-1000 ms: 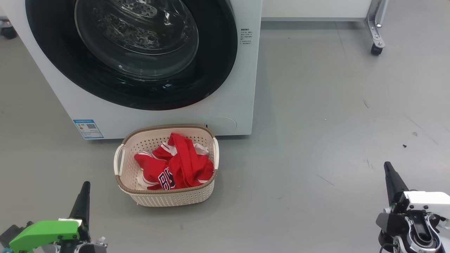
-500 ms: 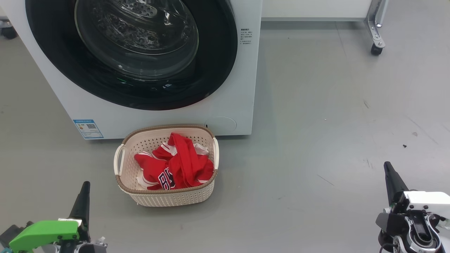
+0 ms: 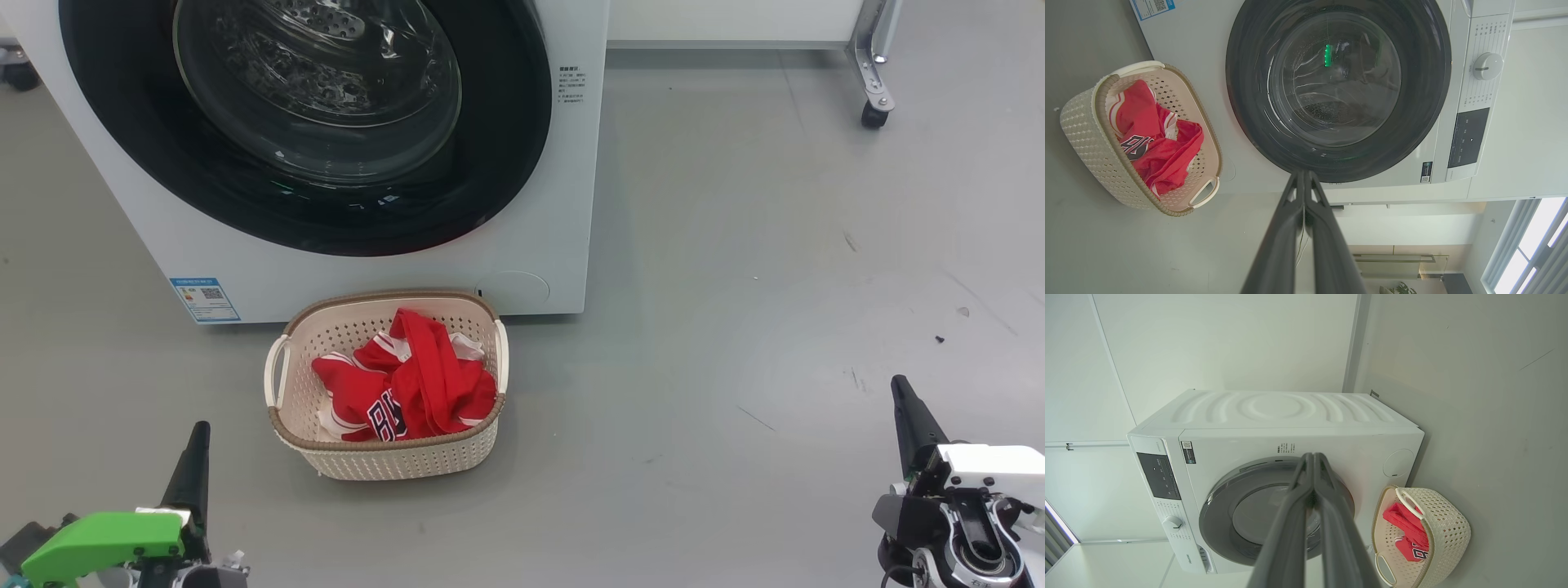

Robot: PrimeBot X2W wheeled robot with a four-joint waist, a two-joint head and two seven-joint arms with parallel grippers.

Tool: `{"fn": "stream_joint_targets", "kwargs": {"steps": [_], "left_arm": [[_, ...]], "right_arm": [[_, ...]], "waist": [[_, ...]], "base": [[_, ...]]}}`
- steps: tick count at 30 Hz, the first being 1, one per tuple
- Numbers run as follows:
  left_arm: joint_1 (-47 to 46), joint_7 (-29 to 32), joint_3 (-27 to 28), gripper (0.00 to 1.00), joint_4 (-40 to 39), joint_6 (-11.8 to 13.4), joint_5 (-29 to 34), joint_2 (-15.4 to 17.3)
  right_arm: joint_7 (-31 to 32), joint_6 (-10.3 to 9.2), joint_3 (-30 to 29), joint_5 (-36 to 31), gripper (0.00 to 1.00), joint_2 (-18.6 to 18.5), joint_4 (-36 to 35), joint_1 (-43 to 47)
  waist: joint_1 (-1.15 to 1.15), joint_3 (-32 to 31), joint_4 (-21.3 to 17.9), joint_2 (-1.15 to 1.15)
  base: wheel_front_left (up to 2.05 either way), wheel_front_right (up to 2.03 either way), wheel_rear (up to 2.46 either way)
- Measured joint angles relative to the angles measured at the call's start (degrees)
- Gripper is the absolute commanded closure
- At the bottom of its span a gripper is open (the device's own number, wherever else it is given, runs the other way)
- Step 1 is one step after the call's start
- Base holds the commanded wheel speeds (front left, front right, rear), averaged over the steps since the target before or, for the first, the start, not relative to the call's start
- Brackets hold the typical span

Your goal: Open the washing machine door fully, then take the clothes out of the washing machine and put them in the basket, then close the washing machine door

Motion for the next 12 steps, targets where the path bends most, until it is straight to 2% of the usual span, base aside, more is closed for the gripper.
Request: {"fn": "stream_joint_targets", "kwargs": {"steps": [12], "left_arm": [[0.0, 0.0, 0.0, 1.00, 0.0, 0.0, 0.0, 0.0]], "right_arm": [[0.0, 0.00, 0.0, 0.0, 1.00, 0.0, 0.0, 0.0]], "waist": [[0.00, 0.0, 0.0, 0.00]], "base": [[0.00, 0.00, 0.00]]}}
